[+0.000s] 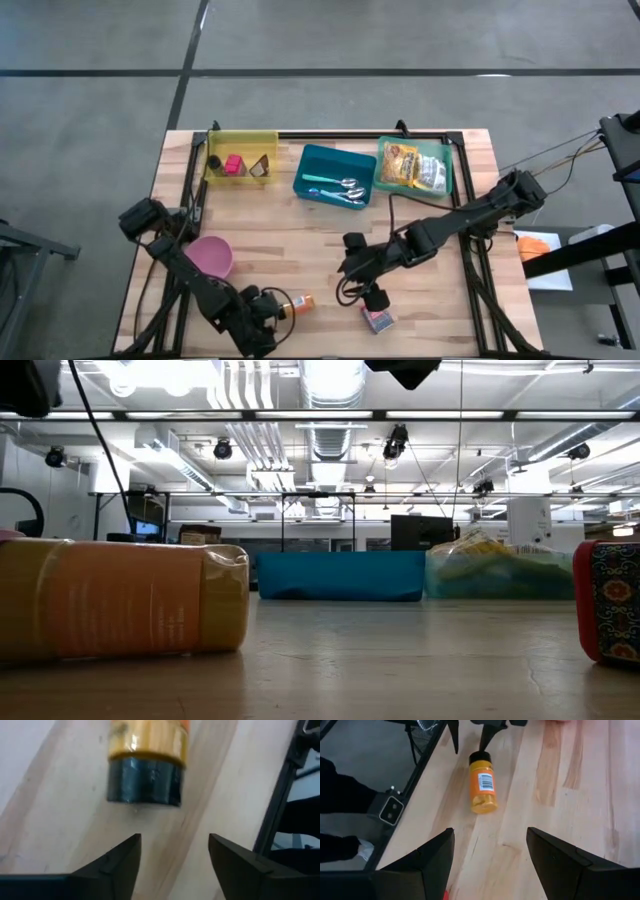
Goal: Pick & Place Food Item
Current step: Put the black seasoning bottle into the yellow bin
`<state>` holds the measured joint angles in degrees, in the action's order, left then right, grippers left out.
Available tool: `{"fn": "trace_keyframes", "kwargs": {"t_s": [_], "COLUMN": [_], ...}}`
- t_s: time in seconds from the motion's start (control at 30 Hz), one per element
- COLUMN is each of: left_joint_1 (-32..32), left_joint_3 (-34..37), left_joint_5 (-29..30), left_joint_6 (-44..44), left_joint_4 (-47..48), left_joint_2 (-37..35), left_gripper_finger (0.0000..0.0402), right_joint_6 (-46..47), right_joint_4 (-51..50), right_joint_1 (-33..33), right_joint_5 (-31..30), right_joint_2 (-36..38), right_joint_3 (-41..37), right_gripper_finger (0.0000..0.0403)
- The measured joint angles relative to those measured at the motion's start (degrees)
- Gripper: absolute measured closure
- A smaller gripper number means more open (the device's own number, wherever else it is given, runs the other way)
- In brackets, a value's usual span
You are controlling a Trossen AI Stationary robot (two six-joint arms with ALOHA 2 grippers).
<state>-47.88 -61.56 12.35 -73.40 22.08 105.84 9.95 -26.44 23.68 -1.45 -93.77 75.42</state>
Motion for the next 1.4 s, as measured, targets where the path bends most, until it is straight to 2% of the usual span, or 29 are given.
{"fn": "trace_keyframes", "kwargs": {"t_s": [0.1, 0.3, 0.63, 0.9, 1.2, 1.4], "left_joint_1": [0.9, 1.2, 1.8, 4.6, 7.1, 7.5], "left_joint_3": [0.0, 0.0, 0.0, 0.0, 0.0, 0.0], "left_joint_5": [0.1, 5.5, 6.6, 7.7, 8.9, 8.7], "left_joint_6": [-1.2, -1.4, 5.8, 13.1, 15.4, 20.5], "left_joint_4": [0.0, 0.0, 0.2, 0.2, -0.8, -3.4], "left_joint_2": [0.0, 0.0, 0.0, 0.0, 0.0, 0.1], "left_gripper_finger": [0.0134, 0.0102, 0.01, 0.01, 0.01, 0.01], "right_joint_6": [-1.0, -1.4, -1.1, -0.3, 8.9, 13.1], "right_joint_4": [-0.1, 0.0, -0.2, 0.0, 0.0, 0.4], "right_joint_1": [0.0, 0.0, 0.0, 0.0, 0.1, 0.2], "right_joint_5": [0.0, 1.2, 1.8, 1.9, 2.2, 2.8], "right_joint_2": [-0.2, -0.8, -1.0, -1.4, -4.8, -5.4], "right_joint_3": [0.0, 0.0, 0.0, -0.1, -0.1, -0.1], "right_gripper_finger": [0.0156, 0.0156, 0.0156, 0.0156, 0.0156, 0.0156]}}
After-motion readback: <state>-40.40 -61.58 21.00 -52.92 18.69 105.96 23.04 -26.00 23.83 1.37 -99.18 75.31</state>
